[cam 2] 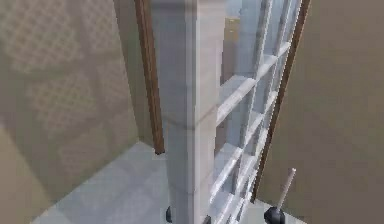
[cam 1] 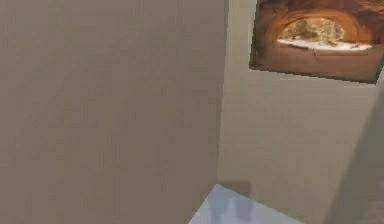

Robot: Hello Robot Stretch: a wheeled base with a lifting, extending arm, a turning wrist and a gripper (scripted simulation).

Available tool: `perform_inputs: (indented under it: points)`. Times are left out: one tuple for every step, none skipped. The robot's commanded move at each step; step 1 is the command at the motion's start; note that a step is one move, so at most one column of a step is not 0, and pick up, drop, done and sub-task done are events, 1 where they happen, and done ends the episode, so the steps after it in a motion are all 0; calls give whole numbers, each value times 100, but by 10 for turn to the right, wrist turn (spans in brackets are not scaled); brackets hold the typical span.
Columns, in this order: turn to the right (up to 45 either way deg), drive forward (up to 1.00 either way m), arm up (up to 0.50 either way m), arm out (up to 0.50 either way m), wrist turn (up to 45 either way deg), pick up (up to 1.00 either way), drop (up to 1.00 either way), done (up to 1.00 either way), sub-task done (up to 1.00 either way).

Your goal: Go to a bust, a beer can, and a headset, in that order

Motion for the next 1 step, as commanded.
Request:
perform_inputs:
  points:
    - [240, 0, 0, 0, 0, 0, 0, 0, 0]
